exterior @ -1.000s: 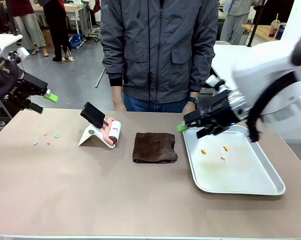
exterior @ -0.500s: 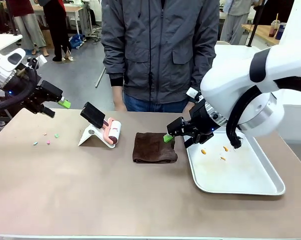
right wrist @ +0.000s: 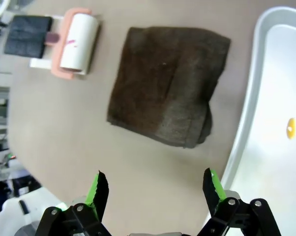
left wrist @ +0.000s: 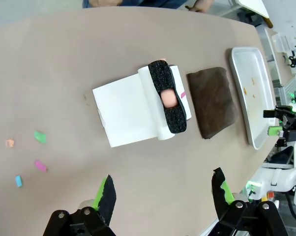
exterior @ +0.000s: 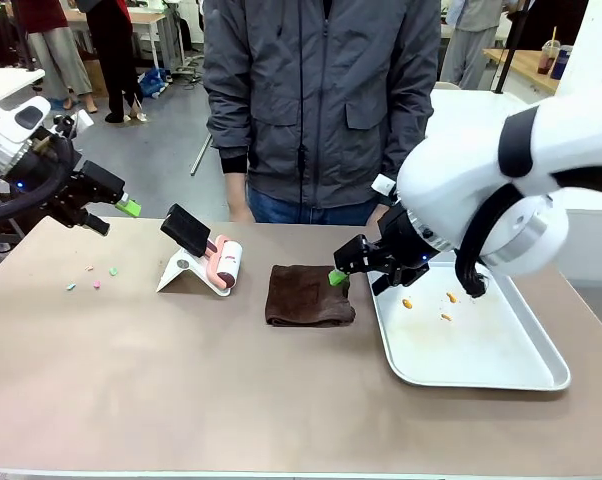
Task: Clean the surface of the table.
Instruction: Hold the Lint Roller with your left hand and the towel with your right hand.
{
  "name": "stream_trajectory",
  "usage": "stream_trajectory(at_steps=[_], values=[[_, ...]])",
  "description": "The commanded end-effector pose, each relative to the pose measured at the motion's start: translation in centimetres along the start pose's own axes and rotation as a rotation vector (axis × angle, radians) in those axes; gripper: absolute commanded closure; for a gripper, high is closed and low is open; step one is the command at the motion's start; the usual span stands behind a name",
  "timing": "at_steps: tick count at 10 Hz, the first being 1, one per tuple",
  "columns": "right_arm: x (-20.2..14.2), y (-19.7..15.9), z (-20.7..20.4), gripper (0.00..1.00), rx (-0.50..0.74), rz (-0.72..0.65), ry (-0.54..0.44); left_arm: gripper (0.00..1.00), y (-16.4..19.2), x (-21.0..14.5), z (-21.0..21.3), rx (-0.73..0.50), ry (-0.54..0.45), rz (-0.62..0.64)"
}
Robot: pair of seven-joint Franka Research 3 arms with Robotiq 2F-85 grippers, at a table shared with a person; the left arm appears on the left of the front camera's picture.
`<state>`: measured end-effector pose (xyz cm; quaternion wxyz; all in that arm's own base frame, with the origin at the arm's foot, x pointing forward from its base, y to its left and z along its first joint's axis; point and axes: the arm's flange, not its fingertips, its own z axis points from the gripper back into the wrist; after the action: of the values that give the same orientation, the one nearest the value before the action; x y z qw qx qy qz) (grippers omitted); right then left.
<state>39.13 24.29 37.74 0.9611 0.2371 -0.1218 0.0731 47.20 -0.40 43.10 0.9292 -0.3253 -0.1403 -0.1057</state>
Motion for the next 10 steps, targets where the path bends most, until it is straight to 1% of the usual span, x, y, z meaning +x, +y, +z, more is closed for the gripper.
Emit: stream_trajectory(at_steps=[1, 2, 4, 5, 8, 10], values=[[3.5, 2.7, -0.7, 0.0, -0.14, -0.044, 0.065, 0.0, -0.5, 2.4, -0.5, 0.029, 0.028, 0.025], [5.0, 3.0, -1.4, 0.0, -0.2, -0.126, 0.085, 0.0, -0.6, 3.6, -1.0, 0.054, 0.01, 0.05], [7.3, 3.1, -3.1, 0.0, -0.212, -0.16, 0.133, 0.0, -1.1, 5.8, -2.8, 0.029, 0.048, 0.099], [8.2, 3.2, -3.7, 0.0, -0.222, -0.181, 0.134, 0.0, -1.2, 6.7, -3.6, 0.02, 0.065, 0.125], [10.5, 3.7, -5.9, 0.0, -0.259, -0.159, 0.161, 0.0, -1.2, 8.0, -5.9, 0.004, 0.134, 0.204], [11.1, 3.7, -6.9, 0.0, -0.267, -0.147, 0.187, 0.0, -1.6, 7.5, -7.0, 0.023, 0.155, 0.218]])
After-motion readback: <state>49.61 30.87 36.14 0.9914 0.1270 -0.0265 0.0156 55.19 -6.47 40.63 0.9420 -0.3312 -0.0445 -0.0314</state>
